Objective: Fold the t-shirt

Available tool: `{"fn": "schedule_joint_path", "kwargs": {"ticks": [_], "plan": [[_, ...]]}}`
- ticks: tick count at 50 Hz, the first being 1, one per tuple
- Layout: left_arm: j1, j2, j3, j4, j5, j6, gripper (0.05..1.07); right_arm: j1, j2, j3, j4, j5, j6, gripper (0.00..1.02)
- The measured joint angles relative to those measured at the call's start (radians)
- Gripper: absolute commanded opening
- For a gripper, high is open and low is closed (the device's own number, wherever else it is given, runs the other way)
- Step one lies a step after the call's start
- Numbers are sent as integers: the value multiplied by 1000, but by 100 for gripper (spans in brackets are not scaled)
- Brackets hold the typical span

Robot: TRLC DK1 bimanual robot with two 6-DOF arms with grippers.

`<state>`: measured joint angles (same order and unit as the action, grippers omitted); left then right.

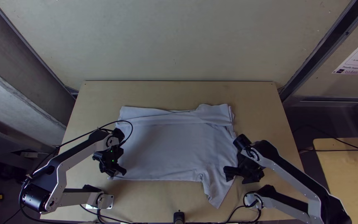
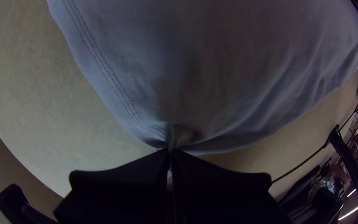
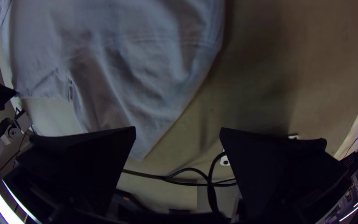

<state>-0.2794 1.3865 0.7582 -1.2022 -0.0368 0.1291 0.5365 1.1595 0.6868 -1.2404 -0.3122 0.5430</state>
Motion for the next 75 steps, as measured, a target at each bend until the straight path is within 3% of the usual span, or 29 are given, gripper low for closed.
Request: {"fn": "schedule_joint_path", "kwargs": {"ticks": [19, 23, 32, 40, 62, 75], "plan": [[11, 0, 7, 1, 23, 0, 8, 121, 169, -26, 95, -68, 15, 91], [11, 0, 7, 6, 26, 0, 8, 143, 201, -28, 110, -70, 15, 79], [18, -2, 7, 8, 26, 0, 8, 218, 251, -26, 131, -69, 15, 34], [26, -17, 7, 8, 26, 0, 8, 256, 256, -25, 132, -23, 26, 3], [28, -33, 18, 7, 26, 3, 8, 258, 200, 10, 189, 35, 29, 3], [34, -65, 81, -36, 34, 3, 8, 190, 153, 79, 138, 67, 21, 3]]}}
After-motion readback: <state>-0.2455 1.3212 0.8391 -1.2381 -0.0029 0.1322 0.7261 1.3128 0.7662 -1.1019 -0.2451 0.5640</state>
